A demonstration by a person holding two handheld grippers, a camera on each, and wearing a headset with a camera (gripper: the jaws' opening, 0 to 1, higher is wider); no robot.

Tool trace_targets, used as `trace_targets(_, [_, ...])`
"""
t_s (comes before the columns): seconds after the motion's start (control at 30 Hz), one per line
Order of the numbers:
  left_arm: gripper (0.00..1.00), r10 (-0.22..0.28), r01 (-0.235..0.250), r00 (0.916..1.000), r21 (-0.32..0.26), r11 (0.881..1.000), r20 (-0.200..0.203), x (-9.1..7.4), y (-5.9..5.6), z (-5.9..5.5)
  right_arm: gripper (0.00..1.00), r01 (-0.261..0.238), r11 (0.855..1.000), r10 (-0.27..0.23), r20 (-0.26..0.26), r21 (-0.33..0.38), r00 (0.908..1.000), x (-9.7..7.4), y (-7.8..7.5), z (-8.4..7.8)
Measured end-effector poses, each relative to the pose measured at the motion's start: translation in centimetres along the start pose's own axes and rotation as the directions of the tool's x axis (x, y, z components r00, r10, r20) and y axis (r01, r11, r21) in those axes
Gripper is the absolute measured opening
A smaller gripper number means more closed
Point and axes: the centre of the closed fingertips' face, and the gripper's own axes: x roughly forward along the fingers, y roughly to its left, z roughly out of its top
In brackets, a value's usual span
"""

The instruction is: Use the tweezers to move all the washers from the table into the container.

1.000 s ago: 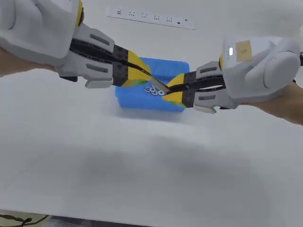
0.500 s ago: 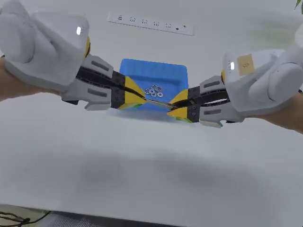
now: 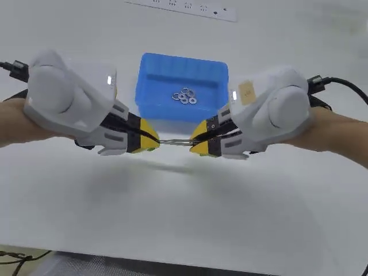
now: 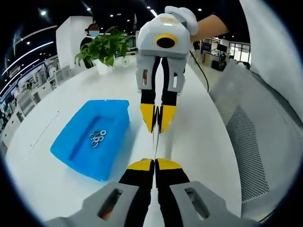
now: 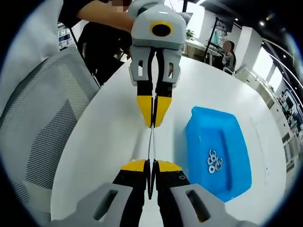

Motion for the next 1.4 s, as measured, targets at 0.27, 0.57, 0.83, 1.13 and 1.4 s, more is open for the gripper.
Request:
trace_targets(0.27, [0.05,-0.014,0.013,0.9997,-0.027,1.0,-0.022,1.0,0.9,-1.2,0.08,-0.011,0.999,0.012,-0.008,0.042,0.9999,1.2,-0.5,-1.2])
trace_targets(0.57, [0.05,-0.035,0.033,0.9984,-0.034,0.999,-0.045,1.4,0.8,-1.9,0.09,0.002,0.998,-0.002,-0.009,0.061,1.0,1.8,-0.3,-1.6])
trace_targets(0.83, [0.06,-0.04,0.037,0.9977,-0.055,0.998,-0.056,1.4,0.7,-2.1,0.11,0.015,0.998,-0.015,-0.01,0.056,0.9998,1.9,-0.4,-1.6])
trace_targets(1.13, [0.06,-0.052,0.045,0.9951,-0.082,0.996,-0.084,1.4,0.6,-2.1,0.18,0.012,0.992,-0.01,-0.022,0.125,0.9997,1.5,-0.1,-2.2])
trace_targets(1.4, [0.12,-0.048,0.037,0.9933,-0.11,0.993,-0.105,1.1,0.7,-2.2,0.18,0.028,0.988,-0.024,-0.028,0.151,0.9993,1.5,-0.3,-2.3])
